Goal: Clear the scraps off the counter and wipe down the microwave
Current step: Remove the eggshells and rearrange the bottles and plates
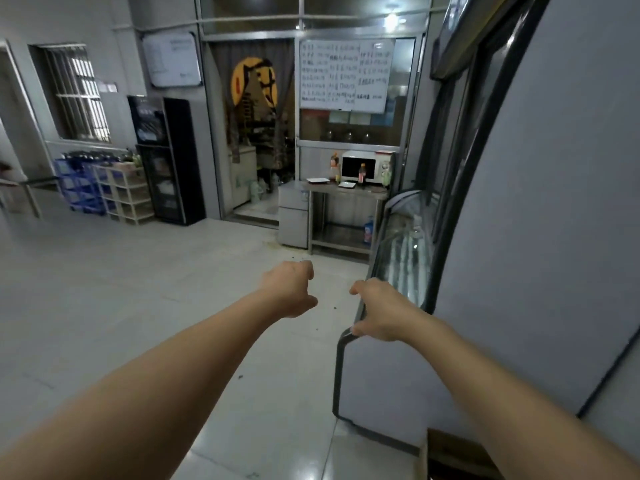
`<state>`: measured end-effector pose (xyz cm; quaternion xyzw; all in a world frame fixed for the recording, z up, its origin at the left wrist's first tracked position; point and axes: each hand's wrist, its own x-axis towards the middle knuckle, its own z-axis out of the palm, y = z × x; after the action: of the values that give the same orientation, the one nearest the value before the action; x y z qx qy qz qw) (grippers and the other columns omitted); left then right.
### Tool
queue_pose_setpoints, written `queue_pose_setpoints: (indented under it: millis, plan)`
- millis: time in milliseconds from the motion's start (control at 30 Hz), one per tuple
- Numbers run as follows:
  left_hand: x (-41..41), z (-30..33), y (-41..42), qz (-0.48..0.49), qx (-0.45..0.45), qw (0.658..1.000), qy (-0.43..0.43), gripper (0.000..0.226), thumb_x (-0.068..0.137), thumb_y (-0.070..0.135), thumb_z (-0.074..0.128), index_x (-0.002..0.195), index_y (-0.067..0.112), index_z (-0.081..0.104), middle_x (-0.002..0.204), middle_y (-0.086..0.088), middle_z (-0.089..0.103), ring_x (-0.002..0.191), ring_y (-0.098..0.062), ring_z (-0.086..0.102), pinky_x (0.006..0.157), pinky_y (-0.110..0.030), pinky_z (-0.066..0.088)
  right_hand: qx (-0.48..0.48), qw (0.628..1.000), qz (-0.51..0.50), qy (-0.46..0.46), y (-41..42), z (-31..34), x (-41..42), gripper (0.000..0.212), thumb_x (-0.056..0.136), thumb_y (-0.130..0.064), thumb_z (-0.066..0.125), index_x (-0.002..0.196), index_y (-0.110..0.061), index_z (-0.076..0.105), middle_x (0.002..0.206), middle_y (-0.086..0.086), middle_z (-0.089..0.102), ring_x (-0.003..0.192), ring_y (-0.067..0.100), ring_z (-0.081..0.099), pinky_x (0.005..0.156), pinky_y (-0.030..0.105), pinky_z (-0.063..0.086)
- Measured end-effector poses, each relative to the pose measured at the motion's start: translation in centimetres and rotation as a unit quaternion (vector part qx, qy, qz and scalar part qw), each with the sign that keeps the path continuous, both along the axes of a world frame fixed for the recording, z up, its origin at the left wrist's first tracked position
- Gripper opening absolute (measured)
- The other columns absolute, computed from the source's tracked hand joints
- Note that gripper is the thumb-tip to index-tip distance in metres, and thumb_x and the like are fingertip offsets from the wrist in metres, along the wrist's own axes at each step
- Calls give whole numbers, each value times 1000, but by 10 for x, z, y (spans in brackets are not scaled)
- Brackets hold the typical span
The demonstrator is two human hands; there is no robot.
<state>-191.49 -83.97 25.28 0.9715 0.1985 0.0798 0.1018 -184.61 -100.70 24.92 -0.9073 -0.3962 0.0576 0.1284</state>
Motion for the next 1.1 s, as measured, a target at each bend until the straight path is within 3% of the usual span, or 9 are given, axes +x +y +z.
queue_pose_setpoints:
  millis: [500, 733, 1100]
  plan:
    - [34, 8, 164, -8, -26, 1000, 1, 49, 83, 31, 66, 126, 20, 46, 125, -4, 55, 110, -23, 54, 92, -37, 48, -6, 1000, -26, 8, 162, 9, 43, 78, 80, -31, 72, 144, -22, 27, 144, 3, 33, 130, 24, 37, 103, 38, 41]
    - [112, 8, 218, -18, -9, 1000, -10, 49, 84, 32, 66, 126, 19, 46, 126, -5, 54, 113, -24, 52, 92, -37, 46, 16, 1000, -9, -4, 234, 5, 130, 84, 77, -34, 73, 145, -24, 25, 148, 3, 29, 136, 24, 29, 103, 40, 39]
    - [272, 12, 316, 5, -11, 1000, -7, 49, 83, 31, 66, 126, 18, 45, 124, -5, 55, 111, -24, 52, 89, -37, 47, 3, 1000, 1, -4, 332, 9, 298, 85, 74, -36, 75, 144, -24, 27, 144, 2, 34, 133, 23, 32, 104, 39, 38]
